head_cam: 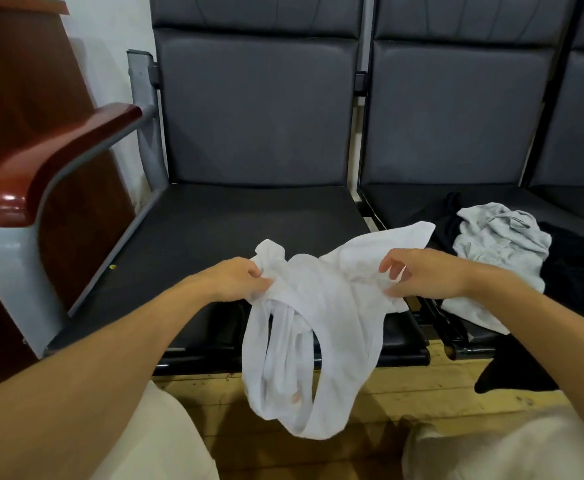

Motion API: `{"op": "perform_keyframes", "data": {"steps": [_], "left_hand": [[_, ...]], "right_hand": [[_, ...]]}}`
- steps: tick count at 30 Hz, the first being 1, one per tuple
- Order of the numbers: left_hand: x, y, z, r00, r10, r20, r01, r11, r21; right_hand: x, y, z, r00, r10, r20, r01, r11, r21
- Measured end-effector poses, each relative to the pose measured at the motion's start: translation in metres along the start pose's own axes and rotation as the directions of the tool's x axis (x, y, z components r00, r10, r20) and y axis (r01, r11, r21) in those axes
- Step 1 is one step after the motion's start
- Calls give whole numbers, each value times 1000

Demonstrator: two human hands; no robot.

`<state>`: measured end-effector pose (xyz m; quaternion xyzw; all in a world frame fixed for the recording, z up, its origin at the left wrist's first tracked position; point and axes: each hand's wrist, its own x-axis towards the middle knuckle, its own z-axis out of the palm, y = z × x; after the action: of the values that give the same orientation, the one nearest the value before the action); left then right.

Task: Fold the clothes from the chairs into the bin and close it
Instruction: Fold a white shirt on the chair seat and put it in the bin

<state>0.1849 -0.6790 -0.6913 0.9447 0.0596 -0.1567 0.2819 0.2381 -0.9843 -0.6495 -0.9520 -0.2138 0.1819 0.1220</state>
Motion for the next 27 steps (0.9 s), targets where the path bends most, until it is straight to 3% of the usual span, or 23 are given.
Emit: {"op": "perform_keyframes", "data": {"steps": [5,10,14,18,23,27], "left_hand": [[12,2,5,999,34,-13,-32,985,167],[7,10,-5,969,55,-240,1,974,226],[5,4,-11,923,16,-384,20,996,91],[0,-2,-18,834,-29,-550,-78,982,-170],[-21,6,-22,916,-167,-365,-92,798,-596],[-48,14,-22,992,-38,-117,-60,678,-732]], "right_hand": [[0,8,3,997,-82,-9,82,994,71],[3,2,0,986,-125,-114,138,983,121],[6,-5,2,955,-106,-277,173,958,229],[8,-15,0,902,-33,-431,201,915,351],[10,-28,-4,862,27,-507,256,839,481],[5,-29,-7,853,47,-521,237,853,465]]}}
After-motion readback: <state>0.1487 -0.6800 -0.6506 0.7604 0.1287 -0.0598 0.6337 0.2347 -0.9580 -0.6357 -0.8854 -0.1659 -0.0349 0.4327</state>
